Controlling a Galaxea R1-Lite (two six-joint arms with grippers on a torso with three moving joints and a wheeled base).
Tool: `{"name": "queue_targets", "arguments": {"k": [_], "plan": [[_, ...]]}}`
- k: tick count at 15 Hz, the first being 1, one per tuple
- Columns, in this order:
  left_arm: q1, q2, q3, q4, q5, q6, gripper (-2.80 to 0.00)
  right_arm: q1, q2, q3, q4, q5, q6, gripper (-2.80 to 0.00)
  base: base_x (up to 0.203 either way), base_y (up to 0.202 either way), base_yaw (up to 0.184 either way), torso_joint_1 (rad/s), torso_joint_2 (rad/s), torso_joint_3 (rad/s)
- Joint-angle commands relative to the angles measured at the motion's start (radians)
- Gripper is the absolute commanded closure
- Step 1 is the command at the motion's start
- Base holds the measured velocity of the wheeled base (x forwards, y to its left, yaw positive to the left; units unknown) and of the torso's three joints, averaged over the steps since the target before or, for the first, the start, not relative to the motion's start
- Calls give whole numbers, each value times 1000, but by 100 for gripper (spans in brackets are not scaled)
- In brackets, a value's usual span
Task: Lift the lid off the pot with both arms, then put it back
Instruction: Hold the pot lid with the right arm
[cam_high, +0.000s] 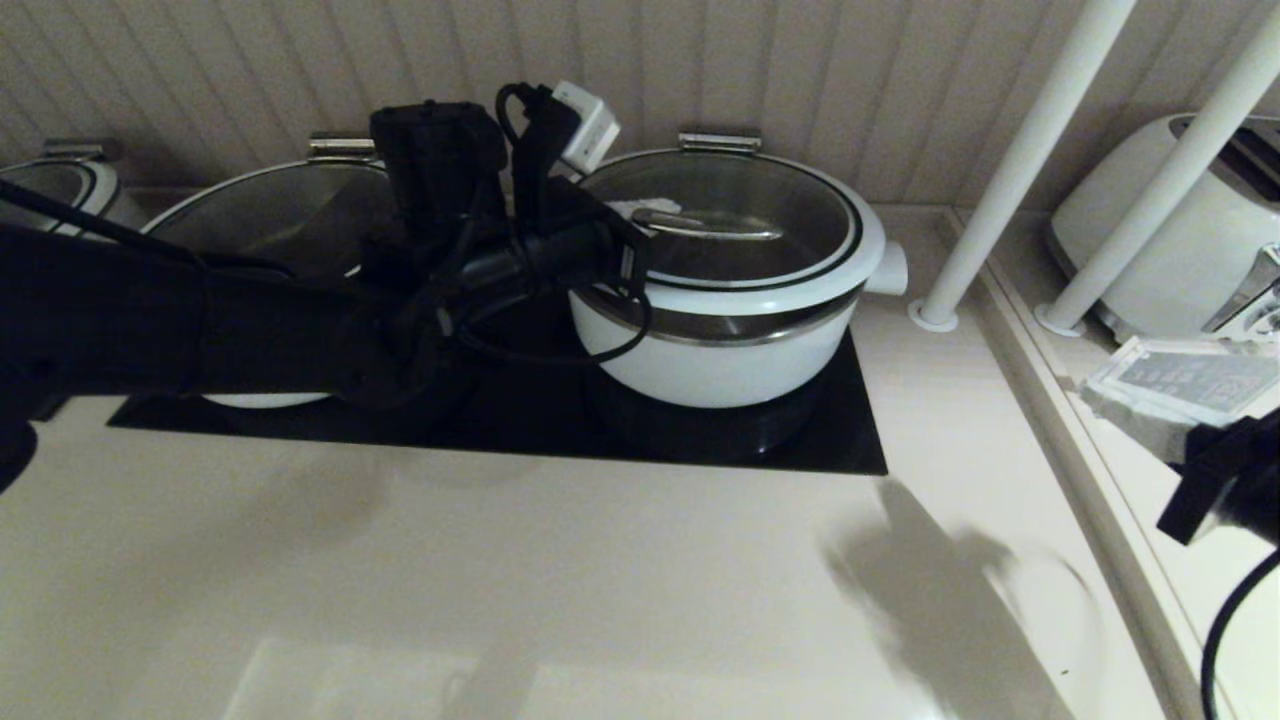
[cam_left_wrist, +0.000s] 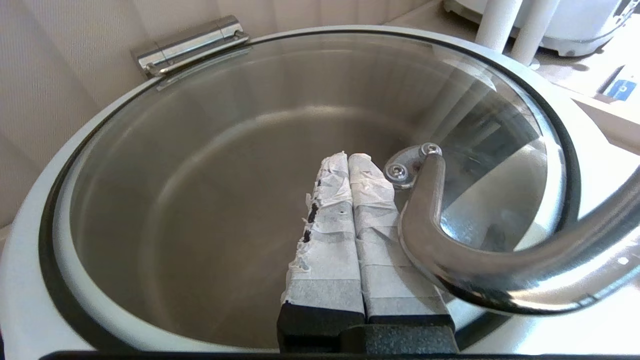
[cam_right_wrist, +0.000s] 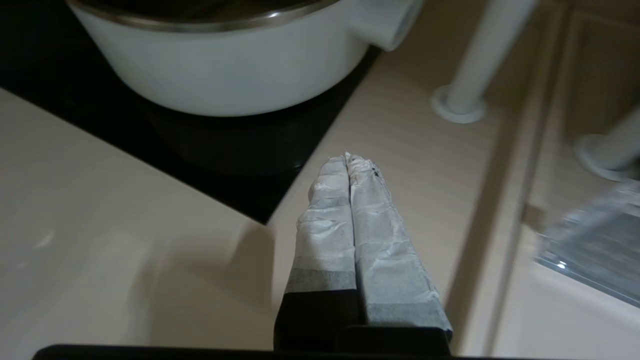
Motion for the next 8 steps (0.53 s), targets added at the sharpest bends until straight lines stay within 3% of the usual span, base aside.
{"name": "queue_targets", "arguments": {"k": [1, 4, 8], "plan": [[-2, 15, -28, -2, -2, 1, 0, 32, 133, -12, -43, 2, -1, 0, 0, 0, 0, 0, 0, 0], [-15, 32, -71, 0, -2, -2, 0, 88, 233, -52, -128, 2, -3, 0, 0, 0, 0, 0, 0, 0], [-24, 42, -89, 1, -2, -2, 0, 157, 335, -171, -139, 0, -7, 0, 0, 0, 0, 0, 0, 0]]}}
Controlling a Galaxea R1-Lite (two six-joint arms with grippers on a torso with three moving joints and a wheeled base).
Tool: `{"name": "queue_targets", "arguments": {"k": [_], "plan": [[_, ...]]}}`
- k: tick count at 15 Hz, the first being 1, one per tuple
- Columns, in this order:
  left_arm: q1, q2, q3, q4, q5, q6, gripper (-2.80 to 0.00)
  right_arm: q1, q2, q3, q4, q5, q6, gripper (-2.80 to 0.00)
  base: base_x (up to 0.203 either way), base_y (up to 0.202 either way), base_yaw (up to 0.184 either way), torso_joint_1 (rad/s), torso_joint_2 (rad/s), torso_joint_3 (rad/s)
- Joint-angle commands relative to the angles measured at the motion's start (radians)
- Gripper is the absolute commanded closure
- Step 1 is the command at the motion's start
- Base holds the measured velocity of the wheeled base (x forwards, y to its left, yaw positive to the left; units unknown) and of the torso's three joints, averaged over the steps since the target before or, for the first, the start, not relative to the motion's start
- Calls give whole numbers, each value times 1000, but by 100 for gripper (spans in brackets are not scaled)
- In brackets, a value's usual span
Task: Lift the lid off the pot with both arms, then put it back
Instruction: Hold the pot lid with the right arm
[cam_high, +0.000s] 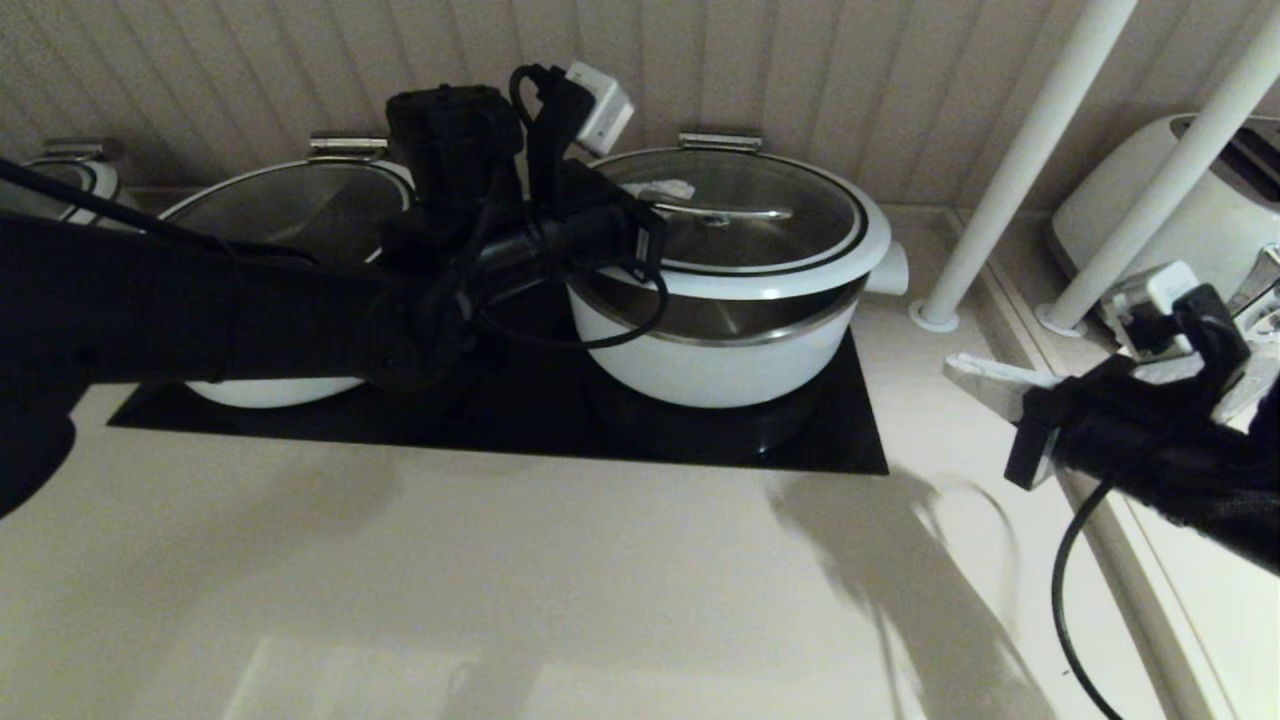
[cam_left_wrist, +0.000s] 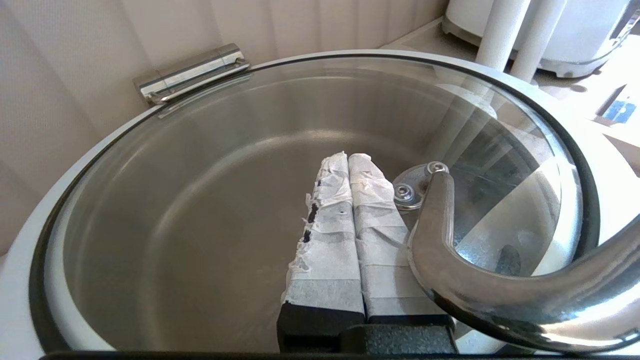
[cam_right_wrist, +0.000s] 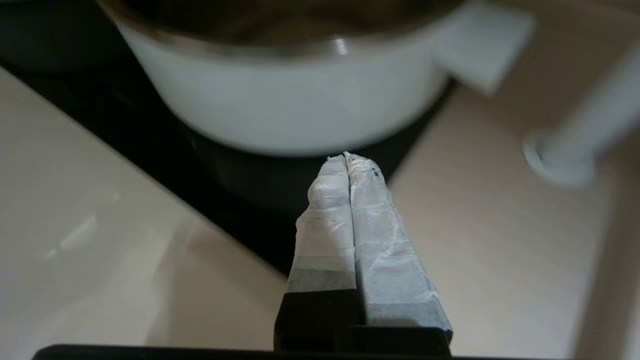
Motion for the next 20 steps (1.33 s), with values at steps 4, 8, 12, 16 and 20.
{"name": "queue_targets", "arguments": {"k": [4, 8, 12, 16, 20], "plan": [[-2, 7, -4, -7, -1, 1, 0, 123, 151, -144, -11, -9, -16, 0, 0, 0, 0, 0, 0, 0], [-2, 7, -4, -7, -1, -1, 0, 183, 235, -174, -122, -18, -20, 0, 0, 0, 0, 0, 0, 0], [-2, 7, -4, -7, -1, -1, 0, 179, 267, -223, -139, -21, -14, 0, 0, 0, 0, 0, 0, 0], [-2, 5, -3, -7, -1, -1, 0, 167, 325, -302, -154, -42, -14, 0, 0, 0, 0, 0, 0, 0], [-2, 5, -2, -7, -1, -1, 0, 152, 398, -388, -226, -86, -17, 0, 0, 0, 0, 0, 0, 0]]}}
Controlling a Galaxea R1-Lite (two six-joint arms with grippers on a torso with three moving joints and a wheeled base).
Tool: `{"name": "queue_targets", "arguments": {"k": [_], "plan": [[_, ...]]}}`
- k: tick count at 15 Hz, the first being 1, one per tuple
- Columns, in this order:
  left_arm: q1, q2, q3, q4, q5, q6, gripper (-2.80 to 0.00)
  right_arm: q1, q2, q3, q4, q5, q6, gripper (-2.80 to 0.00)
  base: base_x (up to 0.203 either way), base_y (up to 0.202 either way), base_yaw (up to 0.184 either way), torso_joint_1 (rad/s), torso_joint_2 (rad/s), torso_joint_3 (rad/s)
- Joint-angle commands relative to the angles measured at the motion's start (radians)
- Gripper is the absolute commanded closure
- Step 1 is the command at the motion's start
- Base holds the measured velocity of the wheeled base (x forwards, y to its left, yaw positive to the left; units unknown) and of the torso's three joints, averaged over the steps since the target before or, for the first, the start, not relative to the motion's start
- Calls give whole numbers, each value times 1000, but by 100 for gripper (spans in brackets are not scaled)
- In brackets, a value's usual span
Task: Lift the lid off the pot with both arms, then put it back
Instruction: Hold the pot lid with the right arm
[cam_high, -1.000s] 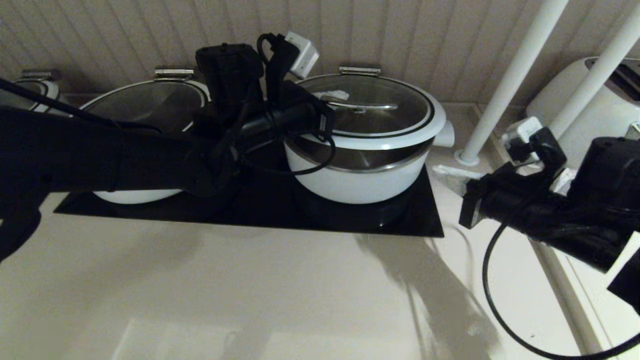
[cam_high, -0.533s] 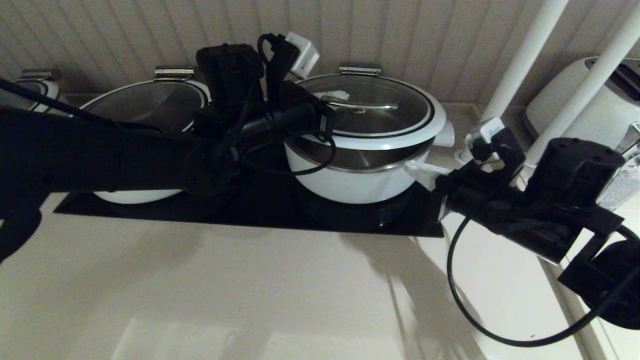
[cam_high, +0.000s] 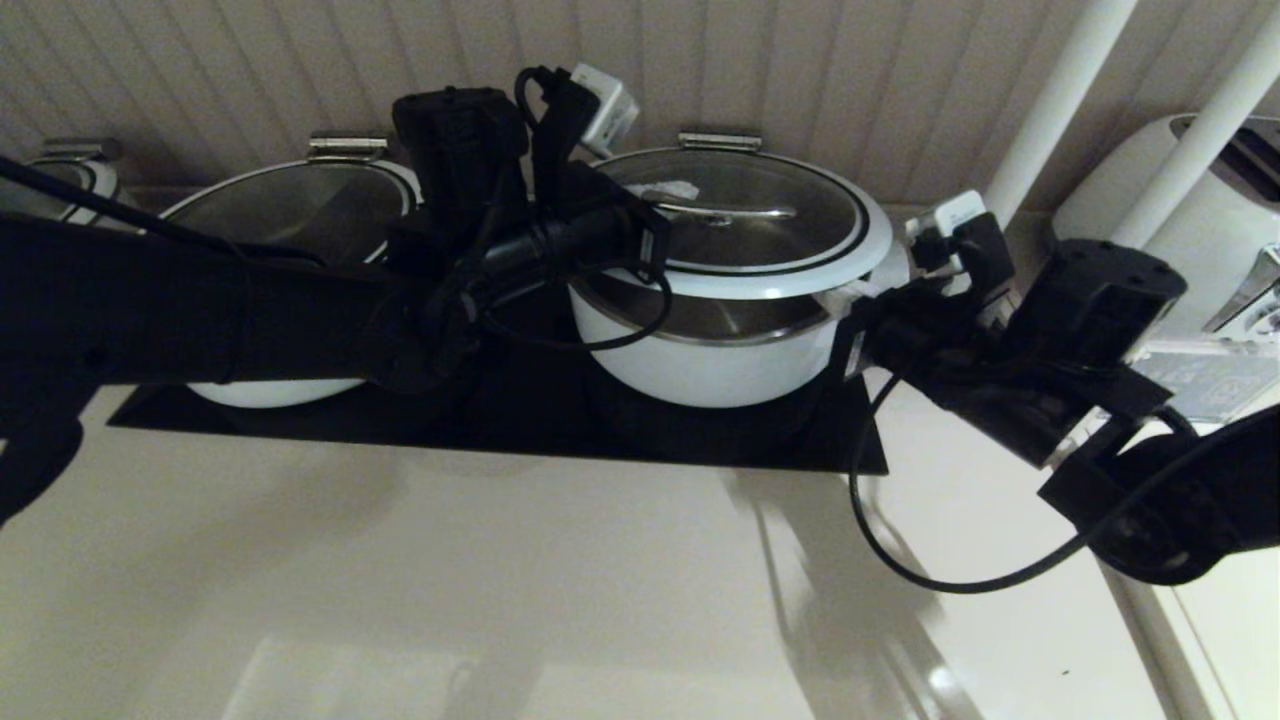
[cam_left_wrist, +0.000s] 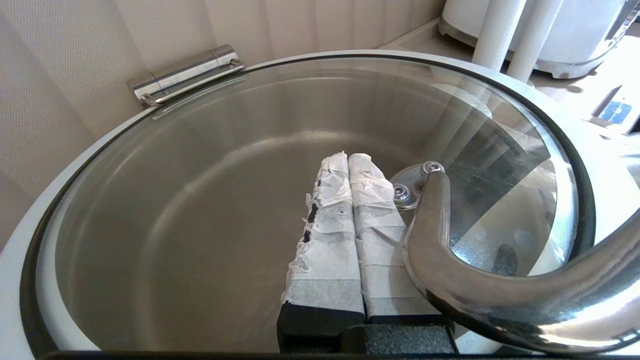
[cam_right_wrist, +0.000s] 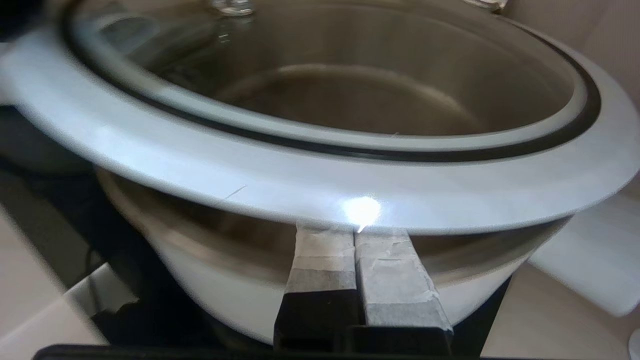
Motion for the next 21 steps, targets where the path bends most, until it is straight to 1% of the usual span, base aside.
{"name": "queue_targets", "arguments": {"k": [1, 7, 12, 21], "plan": [[0, -2, 1, -4, -1, 1, 0, -5, 34, -24, -10, 0, -2, 0, 0, 0, 0, 0, 0, 0], [2, -2, 0, -4, -1, 1, 0, -17, 39, -28, -13, 0, -3, 0, 0, 0, 0, 0, 0, 0], [2, -2, 0, -4, -1, 3, 0, -31, 68, -66, -55, -1, -5, 0, 0, 0, 0, 0, 0, 0], [2, -6, 6, -5, -1, 3, 0, -56, 94, -119, -61, -1, -5, 0, 0, 0, 0, 0, 0, 0]]}}
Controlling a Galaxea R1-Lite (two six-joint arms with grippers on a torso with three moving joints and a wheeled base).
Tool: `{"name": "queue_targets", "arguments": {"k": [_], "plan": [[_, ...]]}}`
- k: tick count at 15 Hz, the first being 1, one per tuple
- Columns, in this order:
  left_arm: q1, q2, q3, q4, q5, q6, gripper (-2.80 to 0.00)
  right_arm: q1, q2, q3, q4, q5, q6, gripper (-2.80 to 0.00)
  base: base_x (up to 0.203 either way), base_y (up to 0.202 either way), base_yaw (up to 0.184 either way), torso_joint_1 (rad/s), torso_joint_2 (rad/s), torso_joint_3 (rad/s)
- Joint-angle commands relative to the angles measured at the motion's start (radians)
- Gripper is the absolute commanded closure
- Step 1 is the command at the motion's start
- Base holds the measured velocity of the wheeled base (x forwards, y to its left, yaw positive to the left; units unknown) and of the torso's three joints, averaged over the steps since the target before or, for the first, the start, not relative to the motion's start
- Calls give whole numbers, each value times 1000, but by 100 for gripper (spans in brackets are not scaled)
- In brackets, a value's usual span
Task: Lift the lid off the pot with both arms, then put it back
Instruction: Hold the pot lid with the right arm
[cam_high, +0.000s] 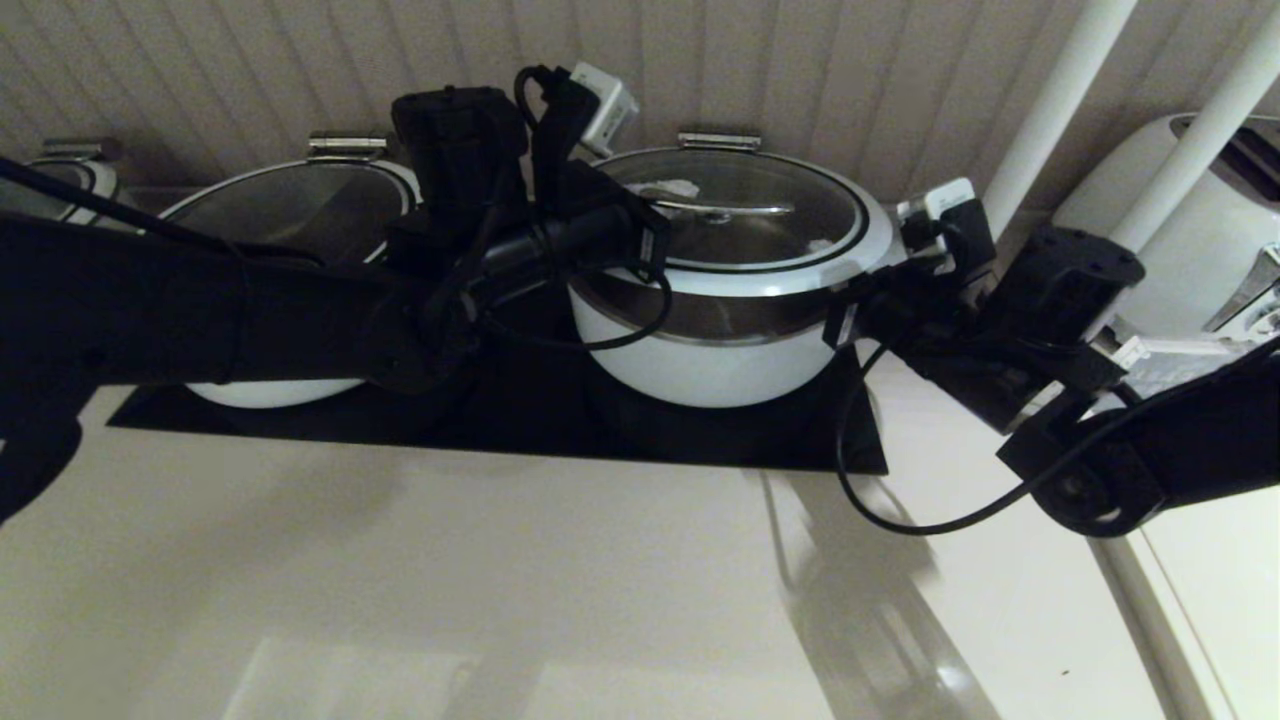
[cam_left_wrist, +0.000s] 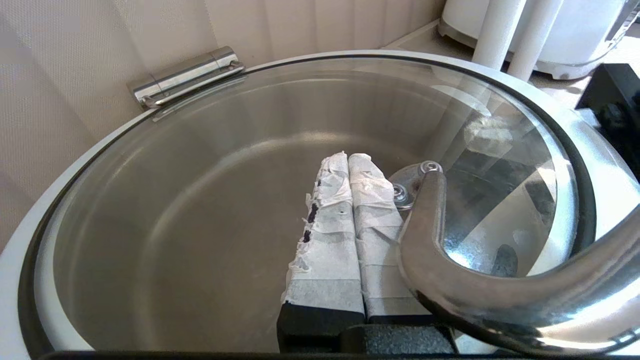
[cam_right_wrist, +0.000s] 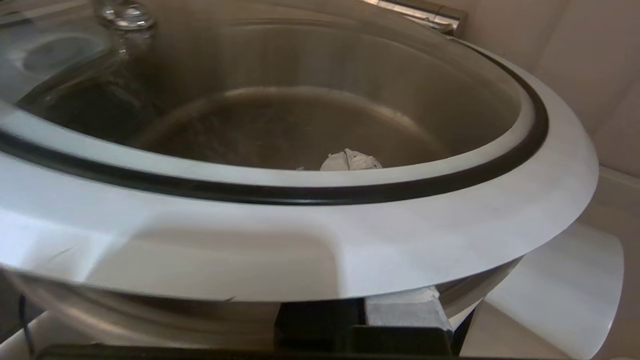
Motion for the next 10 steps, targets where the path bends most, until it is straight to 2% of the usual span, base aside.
{"name": "queue_targets", "arguments": {"k": [1, 7, 10], "plan": [[0, -9, 11, -3, -2, 2, 0, -7, 1, -6, -9, 1, -1, 0, 0, 0, 0, 0, 0, 0], [7, -32, 13, 4, -2, 5, 0, -12, 0, -6, -11, 1, -1, 0, 0, 0, 0, 0, 0, 0], [16, -63, 58, 5, -3, 8, 0, -12, 0, -6, -11, 1, -1, 0, 0, 0, 0, 0, 0, 0]]}}
